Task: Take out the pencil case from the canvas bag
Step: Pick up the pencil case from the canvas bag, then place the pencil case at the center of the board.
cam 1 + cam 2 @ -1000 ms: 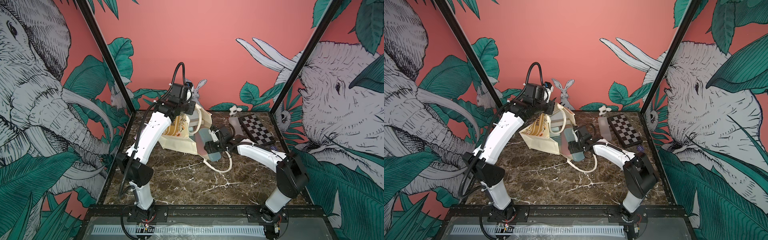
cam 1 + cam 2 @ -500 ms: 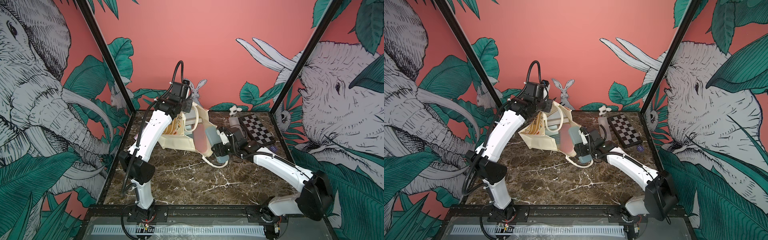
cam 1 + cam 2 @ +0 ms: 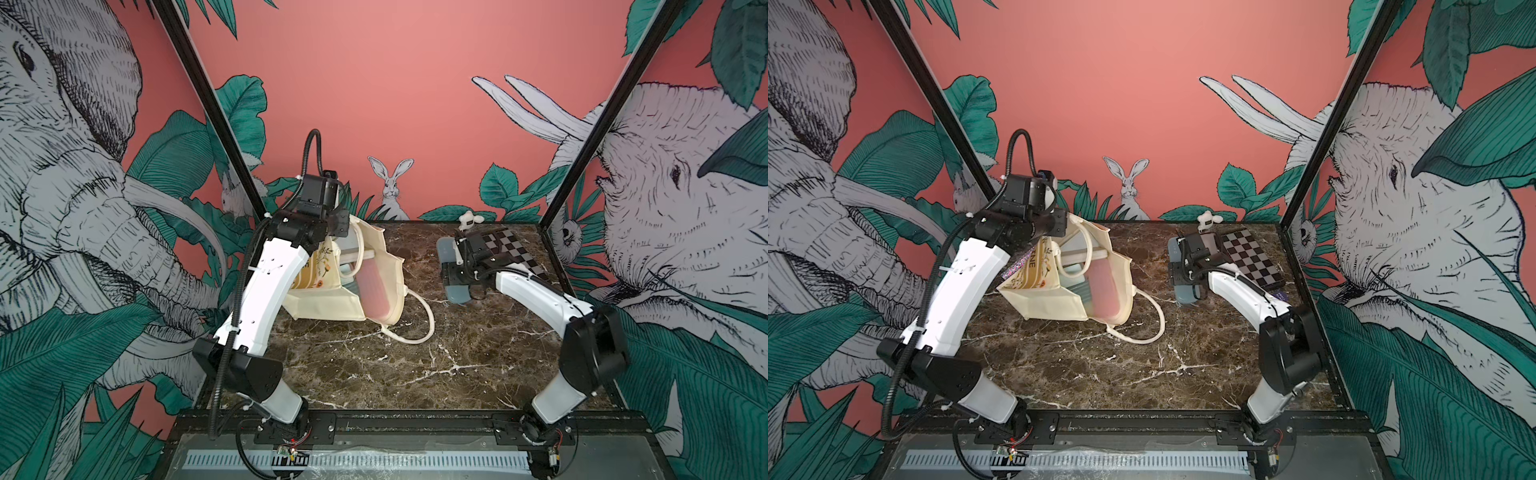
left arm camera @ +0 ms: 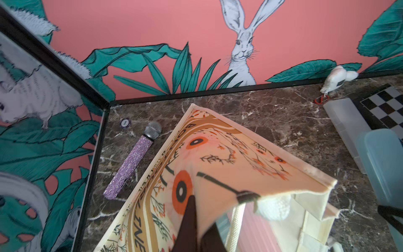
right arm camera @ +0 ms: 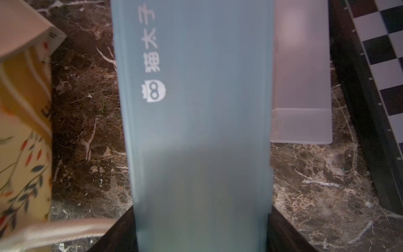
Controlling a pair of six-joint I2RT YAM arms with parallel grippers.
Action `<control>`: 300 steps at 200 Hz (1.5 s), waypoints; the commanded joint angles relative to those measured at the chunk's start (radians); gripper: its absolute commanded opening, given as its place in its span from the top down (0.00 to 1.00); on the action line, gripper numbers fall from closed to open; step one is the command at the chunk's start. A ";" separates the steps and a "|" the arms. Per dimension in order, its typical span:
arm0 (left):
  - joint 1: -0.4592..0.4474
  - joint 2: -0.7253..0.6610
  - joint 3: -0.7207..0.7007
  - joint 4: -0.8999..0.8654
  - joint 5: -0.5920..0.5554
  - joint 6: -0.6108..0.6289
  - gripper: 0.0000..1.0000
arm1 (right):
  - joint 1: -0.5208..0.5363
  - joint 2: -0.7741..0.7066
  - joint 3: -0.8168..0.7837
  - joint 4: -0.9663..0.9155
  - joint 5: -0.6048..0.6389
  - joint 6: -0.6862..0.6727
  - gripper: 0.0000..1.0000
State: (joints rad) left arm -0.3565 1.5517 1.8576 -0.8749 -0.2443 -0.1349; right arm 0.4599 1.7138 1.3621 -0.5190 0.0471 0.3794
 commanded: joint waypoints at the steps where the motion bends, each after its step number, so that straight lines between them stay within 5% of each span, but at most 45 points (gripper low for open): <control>1: 0.013 -0.080 -0.007 0.070 -0.006 -0.029 1.00 | -0.007 0.091 0.123 -0.075 0.056 0.015 0.28; 186: 0.029 0.004 0.063 0.014 0.038 -0.075 1.00 | -0.096 0.760 1.025 -0.519 0.180 -0.058 0.28; 300: 0.029 0.000 0.035 0.028 0.065 -0.073 1.00 | -0.109 0.825 1.046 -0.535 0.209 -0.013 0.18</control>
State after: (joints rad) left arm -0.3328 1.5726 1.8771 -0.9001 -0.1932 -0.1909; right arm 0.3592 2.5107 2.3833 -1.0313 0.2295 0.3447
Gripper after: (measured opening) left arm 0.053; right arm 0.804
